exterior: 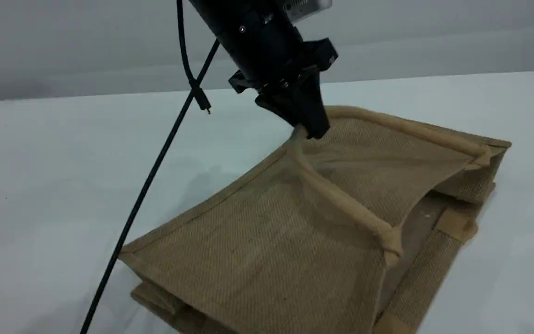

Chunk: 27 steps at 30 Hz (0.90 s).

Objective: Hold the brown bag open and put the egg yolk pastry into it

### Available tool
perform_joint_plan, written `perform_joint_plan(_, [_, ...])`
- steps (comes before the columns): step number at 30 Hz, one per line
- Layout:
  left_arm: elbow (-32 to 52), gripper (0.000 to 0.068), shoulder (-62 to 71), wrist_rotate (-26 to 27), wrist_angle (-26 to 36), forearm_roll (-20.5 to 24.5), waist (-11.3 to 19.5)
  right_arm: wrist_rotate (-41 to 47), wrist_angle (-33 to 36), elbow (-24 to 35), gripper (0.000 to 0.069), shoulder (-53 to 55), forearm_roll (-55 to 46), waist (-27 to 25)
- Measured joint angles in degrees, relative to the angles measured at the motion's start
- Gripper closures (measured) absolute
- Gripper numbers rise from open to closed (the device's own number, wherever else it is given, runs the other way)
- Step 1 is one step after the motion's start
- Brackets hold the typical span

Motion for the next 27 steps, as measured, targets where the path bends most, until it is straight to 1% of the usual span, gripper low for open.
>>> perform_joint_plan(3, [0.00, 0.0589, 0.11, -0.13, 1.03, 2.78, 0.00, 0.46, 0.07, 0.00, 0.0250, 0.00, -0.91, 0.00])
perform_joint_plan(5, [0.00, 0.0589, 0.11, -0.18, 0.28, 2.34, 0.00, 0.46, 0.07, 0.00, 0.0250, 0.00, -1.31, 0.00])
perform_joint_plan(8, [0.00, 0.0584, 0.11, -0.39, 0.73, 1.94, -0.32, 0.46, -0.32, 0.00, 0.0250, 0.00, -2.16, 0.00])
perform_joint_plan(11, [0.00, 0.0559, 0.11, -1.45, 2.15, 1.94, -0.48, 0.46, -1.02, 0.00, 0.0250, 0.00, -2.17, 0.00])
perform_joint_plan(13, [0.00, 0.0514, 0.11, -1.45, 2.82, 2.13, -0.48, 0.46, -0.95, 0.00, 0.0250, 0.00, -2.17, 0.00])
perform_joint_plan(15, [0.00, 0.0452, 0.11, -1.45, 3.24, 2.13, -0.48, 0.46, -0.65, 0.00, 0.0250, 0.00, -2.17, 0.00])
perform_joint_plan(19, [-0.19, 0.0307, 0.11, -1.45, 5.56, 2.13, -0.48, 0.46, 0.93, -0.05, 0.0250, -0.29, -2.28, 0.00])
perform_joint_plan(21, [-0.62, 0.0249, -0.16, -1.45, 7.11, 2.30, -0.48, 0.59, 1.78, -0.05, 0.0250, -0.82, -2.28, 0.00])
perform_joint_plan(24, [-1.66, 0.0209, -1.50, -1.50, 8.07, 2.21, -0.48, 0.74, 3.28, -0.05, 0.0250, -2.17, -2.30, 0.00])
perform_joint_plan(27, [-3.18, 0.0200, -3.16, -0.81, 8.07, -0.62, -0.48, 1.34, 4.19, -0.05, 0.0250, -3.86, -2.77, 0.00])
